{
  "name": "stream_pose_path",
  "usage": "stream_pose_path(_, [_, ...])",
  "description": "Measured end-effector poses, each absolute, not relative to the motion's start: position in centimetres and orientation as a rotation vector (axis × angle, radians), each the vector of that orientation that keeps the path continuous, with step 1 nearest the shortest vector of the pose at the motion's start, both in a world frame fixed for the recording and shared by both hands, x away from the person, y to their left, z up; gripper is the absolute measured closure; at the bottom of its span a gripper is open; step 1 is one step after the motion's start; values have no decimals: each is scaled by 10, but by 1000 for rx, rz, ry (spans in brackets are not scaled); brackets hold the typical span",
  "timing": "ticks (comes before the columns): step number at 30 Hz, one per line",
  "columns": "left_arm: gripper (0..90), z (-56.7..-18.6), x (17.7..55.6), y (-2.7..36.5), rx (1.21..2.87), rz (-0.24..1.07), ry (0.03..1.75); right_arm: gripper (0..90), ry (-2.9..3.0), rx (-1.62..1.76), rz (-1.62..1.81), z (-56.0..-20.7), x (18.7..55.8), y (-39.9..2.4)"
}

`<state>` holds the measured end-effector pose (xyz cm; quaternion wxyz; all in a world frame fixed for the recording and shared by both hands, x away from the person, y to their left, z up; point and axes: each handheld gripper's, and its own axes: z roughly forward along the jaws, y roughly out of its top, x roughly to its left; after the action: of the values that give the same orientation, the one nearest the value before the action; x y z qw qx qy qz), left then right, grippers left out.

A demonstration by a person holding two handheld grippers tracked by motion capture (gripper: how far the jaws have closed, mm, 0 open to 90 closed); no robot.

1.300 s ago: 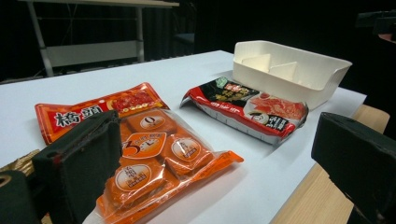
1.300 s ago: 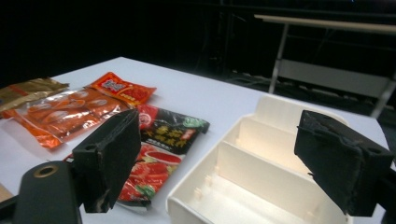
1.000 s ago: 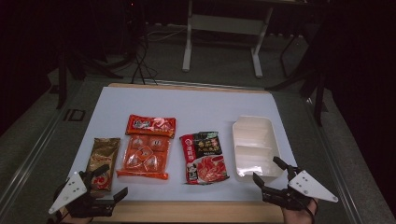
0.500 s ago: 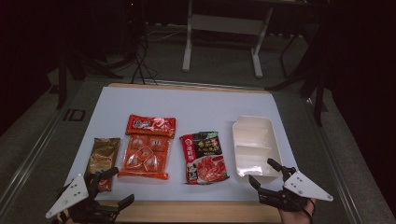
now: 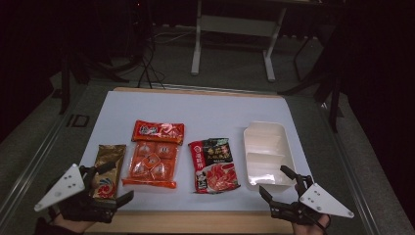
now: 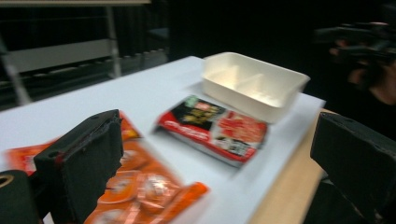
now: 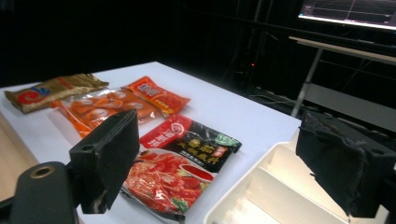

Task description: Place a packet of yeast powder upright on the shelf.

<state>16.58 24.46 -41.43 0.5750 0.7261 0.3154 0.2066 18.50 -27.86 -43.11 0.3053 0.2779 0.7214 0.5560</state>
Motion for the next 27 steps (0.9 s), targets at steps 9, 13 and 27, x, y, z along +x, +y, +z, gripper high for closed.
stream_pose_path(9, [32,-406,200,287,1714,575,912,126,1902,742,1449,-431,185,-277])
stream_pose_path(13, [67,-413,216,300,1700,602,968,126,1896,744,1457,-431,185,-277])
stream_pose_path(27, [194,-464,269,320,1745,613,1221,127,1890,726,1447,-433,185,-277])
